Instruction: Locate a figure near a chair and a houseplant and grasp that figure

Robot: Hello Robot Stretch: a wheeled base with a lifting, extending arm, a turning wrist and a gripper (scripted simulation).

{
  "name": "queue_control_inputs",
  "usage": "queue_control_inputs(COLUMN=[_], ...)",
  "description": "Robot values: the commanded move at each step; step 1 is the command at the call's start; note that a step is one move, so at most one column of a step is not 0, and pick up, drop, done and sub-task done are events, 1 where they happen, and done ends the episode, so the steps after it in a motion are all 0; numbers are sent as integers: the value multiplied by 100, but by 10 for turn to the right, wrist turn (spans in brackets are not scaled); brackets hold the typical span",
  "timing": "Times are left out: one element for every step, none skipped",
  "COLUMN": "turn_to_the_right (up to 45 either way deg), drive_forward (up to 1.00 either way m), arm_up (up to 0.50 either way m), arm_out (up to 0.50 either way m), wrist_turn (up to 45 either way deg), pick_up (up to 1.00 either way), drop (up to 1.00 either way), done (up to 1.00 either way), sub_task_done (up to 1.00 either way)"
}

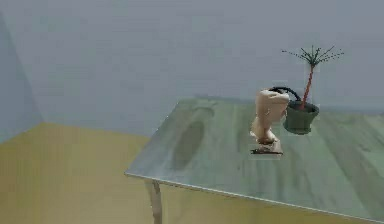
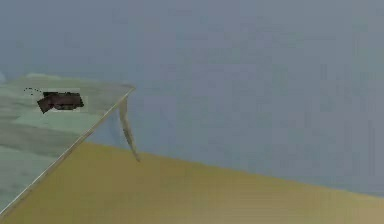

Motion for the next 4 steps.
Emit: queue_control_inputs(turn_to_the_right=[-450, -240, 0, 120], drive_forward=[0, 0, 20, 0], arm_up=[0, 0, 0, 0], arm_out=[0, 0, 0, 0], wrist_turn=[0, 0, 0, 0], pick_up=[0, 0, 0, 0], drop=[0, 0, 0, 0], done=[0, 0, 0, 0], sub_task_done=[0, 0, 0, 0])
